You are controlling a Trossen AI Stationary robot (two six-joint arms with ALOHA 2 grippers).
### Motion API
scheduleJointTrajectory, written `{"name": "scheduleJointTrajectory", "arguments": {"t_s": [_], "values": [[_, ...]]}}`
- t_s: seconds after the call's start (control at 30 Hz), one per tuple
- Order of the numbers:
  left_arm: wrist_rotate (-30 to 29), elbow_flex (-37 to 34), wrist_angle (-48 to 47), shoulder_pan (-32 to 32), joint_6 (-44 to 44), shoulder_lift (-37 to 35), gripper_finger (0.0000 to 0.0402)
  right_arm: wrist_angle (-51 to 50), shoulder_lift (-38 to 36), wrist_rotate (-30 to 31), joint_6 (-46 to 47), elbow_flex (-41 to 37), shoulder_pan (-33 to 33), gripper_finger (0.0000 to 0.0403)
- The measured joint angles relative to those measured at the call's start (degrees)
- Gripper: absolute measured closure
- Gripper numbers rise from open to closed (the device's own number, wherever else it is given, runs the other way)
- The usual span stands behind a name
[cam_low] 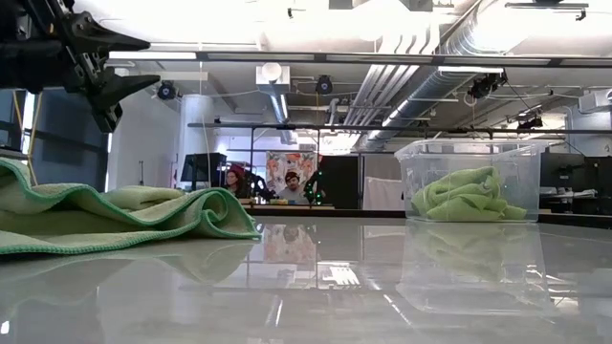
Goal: Sort towels by color in basket
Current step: Put the bottom light green towel into the top transparent bin
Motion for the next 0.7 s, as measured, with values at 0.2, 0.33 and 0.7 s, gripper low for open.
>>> {"name": "scheduleJointTrajectory", "arguments": {"t_s": [0.2,0.33,0.7], "values": [[2.6,0.0,0.32,-0.02,-0.37,-0.01,0.0207,23.83,0.07,-1.56,-20.18,-10.92,-13.87,0.0204],[2.64,0.0,0.35,0.0,1.26,-0.01,0.0207,47.48,0.48,-8.86,-32.51,-19.17,-22.46,0.0169],[2.78,0.0,0.74,0.0,1.17,-0.02,0.0207,64.97,14.41,-21.73,-53.14,-14.83,-33.68,0.0134]]}}
